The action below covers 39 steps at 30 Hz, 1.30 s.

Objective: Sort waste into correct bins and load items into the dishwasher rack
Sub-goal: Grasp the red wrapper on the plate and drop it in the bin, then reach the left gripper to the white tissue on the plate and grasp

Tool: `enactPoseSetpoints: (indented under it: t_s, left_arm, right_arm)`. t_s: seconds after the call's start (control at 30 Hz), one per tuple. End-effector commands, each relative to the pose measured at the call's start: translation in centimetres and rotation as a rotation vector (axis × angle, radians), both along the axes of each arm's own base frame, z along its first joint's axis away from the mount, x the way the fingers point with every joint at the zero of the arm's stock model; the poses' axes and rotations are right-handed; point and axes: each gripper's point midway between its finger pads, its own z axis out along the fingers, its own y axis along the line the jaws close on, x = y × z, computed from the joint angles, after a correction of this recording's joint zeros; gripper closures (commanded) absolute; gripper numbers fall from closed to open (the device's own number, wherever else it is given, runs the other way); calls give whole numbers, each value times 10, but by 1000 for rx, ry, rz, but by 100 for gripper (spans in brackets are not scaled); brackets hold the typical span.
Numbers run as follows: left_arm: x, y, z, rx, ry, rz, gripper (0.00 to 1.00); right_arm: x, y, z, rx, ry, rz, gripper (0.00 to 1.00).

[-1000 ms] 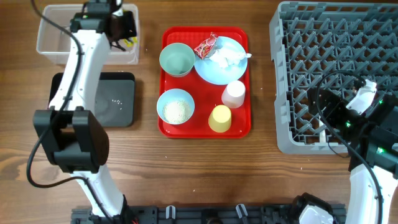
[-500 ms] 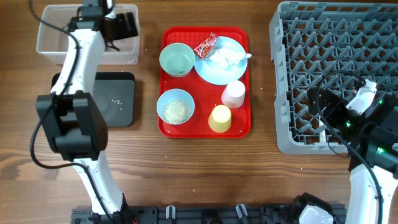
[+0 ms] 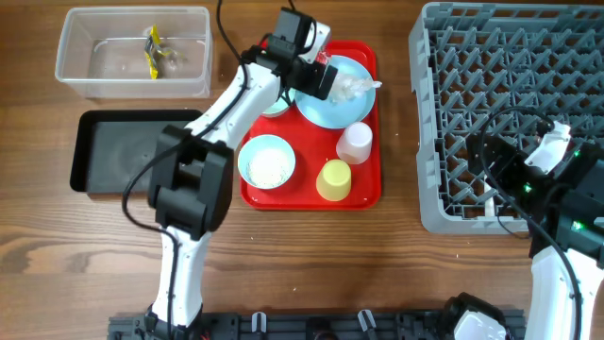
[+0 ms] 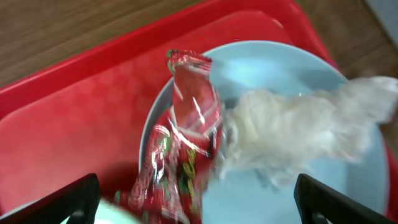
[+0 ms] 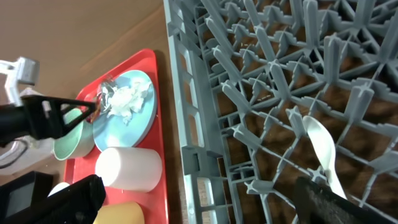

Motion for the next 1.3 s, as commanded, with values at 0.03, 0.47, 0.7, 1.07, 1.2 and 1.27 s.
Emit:
enactPoseSetpoints:
  t_s: [0.03,0.47,0.7,1.07,1.2,1.27]
  left_arm:
    - [13,-2,-36,23,-13,-6,0]
    - [12,-10,-34,10,-23,-20,96]
    - [27,30,90,25,-234,136,96]
    - [53,312,72,245,-160,681,83]
    - [53,322,64,188,-133,671,0]
    - [55,311,66,172,-140,647,0]
  right_arm:
    - [2,-5,-1,-1,13,-17,0]
    - [3,-6,-4,3,23,-17,0]
    - [3,-5,-4,4,23,-17,0]
    - [2,-5,-5,10,31,-18,0]
    - [2,-5,-5,10,30,-18,0]
    - [2,-5,-5,10,30,-18,0]
